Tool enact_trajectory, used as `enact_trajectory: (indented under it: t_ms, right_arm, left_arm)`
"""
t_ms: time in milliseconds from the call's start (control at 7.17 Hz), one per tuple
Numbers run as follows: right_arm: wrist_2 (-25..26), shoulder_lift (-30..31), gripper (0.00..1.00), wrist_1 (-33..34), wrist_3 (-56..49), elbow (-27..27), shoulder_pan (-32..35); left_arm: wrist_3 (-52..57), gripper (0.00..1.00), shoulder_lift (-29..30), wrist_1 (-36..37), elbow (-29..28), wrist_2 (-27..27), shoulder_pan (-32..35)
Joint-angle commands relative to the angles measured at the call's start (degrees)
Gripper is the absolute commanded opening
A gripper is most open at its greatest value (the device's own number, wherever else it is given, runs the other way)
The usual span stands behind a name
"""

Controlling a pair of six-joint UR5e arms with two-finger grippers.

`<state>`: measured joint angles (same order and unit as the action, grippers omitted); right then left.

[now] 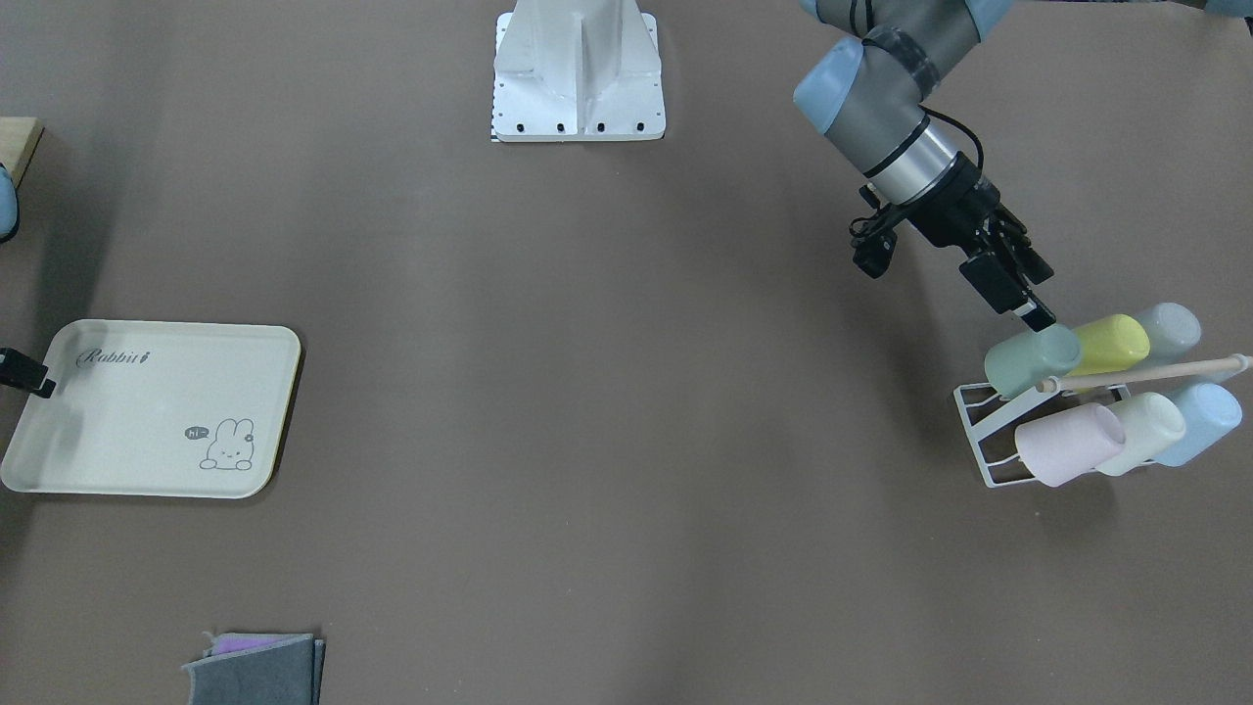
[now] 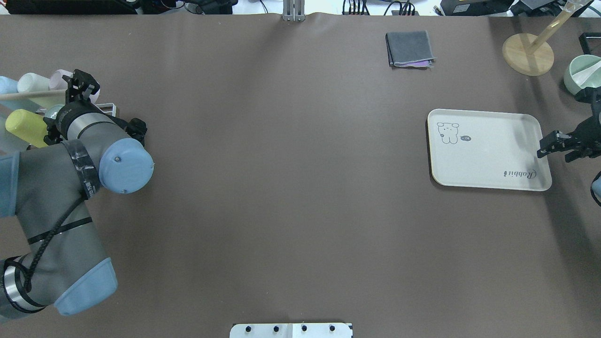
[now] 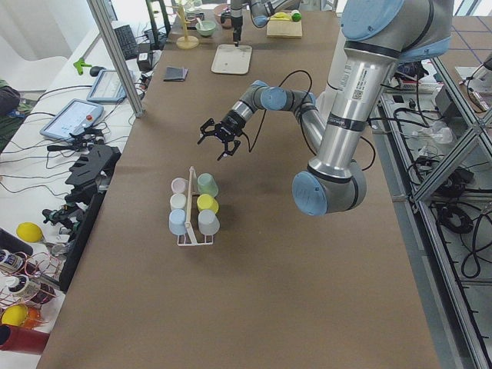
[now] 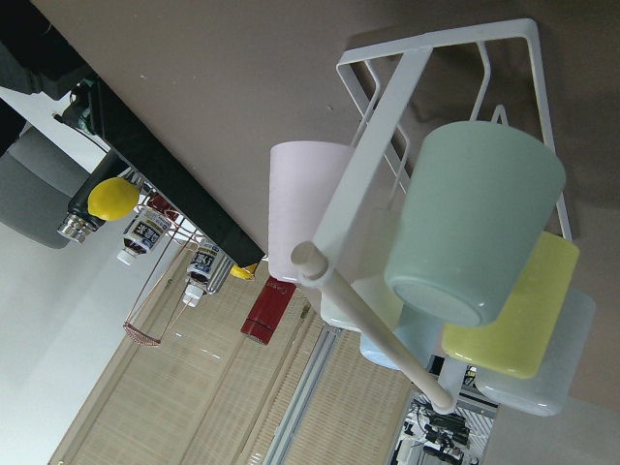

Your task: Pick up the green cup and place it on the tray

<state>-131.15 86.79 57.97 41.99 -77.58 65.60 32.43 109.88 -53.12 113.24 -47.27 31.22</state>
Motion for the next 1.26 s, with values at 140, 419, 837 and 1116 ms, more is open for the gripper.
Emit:
enact_trajectory:
  t_ms: [140, 419, 837, 1116]
  right_arm:
    - [0.02, -0.22, 0.37, -0.05, 0.02, 0.41, -0.38]
    - [0.02, -1.0, 0.35, -0.05, -0.07, 0.76, -0.47]
    - [-0.24, -1.27, 0.0, -0.14, -0.77, -0.11, -0.47]
    - [-1.64, -0.84, 0.0, -0.14, -1.56, -2.64, -0.38]
  left_arm:
    - [3.32, 0.98, -1.42, -0.67, -5.38, 7.7, -3.8]
    - [6.05, 0.98, -3.34, -0.84, -7.41, 9.65, -3.97]
    - [7.91, 0.97, -3.36, -1.72, -13.29, 12.38, -5.37]
    - [7.91, 0.97, -3.09, -2.16, -15.85, 13.87, -6.7]
